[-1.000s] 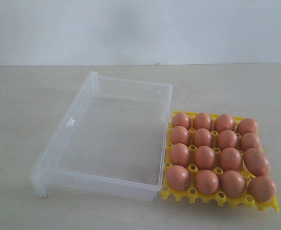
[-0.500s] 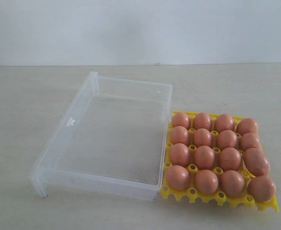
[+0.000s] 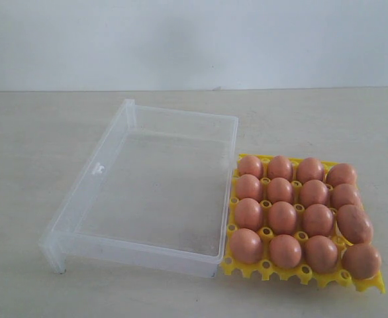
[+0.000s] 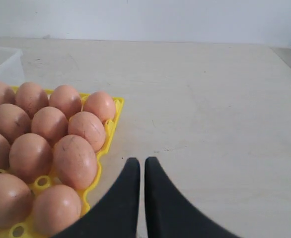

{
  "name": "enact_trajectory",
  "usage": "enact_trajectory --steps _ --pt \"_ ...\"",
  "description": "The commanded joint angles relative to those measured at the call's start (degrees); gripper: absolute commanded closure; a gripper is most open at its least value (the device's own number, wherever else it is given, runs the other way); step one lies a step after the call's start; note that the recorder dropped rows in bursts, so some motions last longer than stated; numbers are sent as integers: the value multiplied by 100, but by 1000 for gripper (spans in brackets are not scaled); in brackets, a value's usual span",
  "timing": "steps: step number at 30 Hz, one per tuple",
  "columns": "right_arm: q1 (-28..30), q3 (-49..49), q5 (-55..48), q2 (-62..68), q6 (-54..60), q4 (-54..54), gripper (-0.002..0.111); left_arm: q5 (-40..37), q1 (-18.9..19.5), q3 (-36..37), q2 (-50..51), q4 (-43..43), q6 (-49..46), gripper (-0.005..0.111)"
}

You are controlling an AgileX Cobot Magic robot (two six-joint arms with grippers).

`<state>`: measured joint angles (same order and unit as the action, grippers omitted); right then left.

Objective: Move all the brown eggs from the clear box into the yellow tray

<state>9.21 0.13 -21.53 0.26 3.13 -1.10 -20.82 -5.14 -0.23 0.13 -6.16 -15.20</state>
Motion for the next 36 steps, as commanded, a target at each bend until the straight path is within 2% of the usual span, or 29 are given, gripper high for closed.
enact_trajectory --steps 1,19,25,28,31,34,36 --pt "33 -13 52 -26 -404 -295 109 20 21 23 -13 -1 61 103" --pt "33 -13 52 -26 -430 -295 109 20 21 23 -13 -1 61 103" --pt "33 -13 52 -26 -430 -295 109 -19 506 23 -13 -181 18 103" --pt "33 -13 52 -26 -430 -295 109 270 711 23 -13 -846 938 103" --pt "33 -13 52 -26 -430 -295 109 376 1078 23 -13 -859 1938 103" --pt "33 -13 52 -26 -430 -295 109 258 1398 23 -13 -752 2105 103" --pt "33 -13 52 -26 -430 -295 109 258 1469 23 -13 -737 2090 103"
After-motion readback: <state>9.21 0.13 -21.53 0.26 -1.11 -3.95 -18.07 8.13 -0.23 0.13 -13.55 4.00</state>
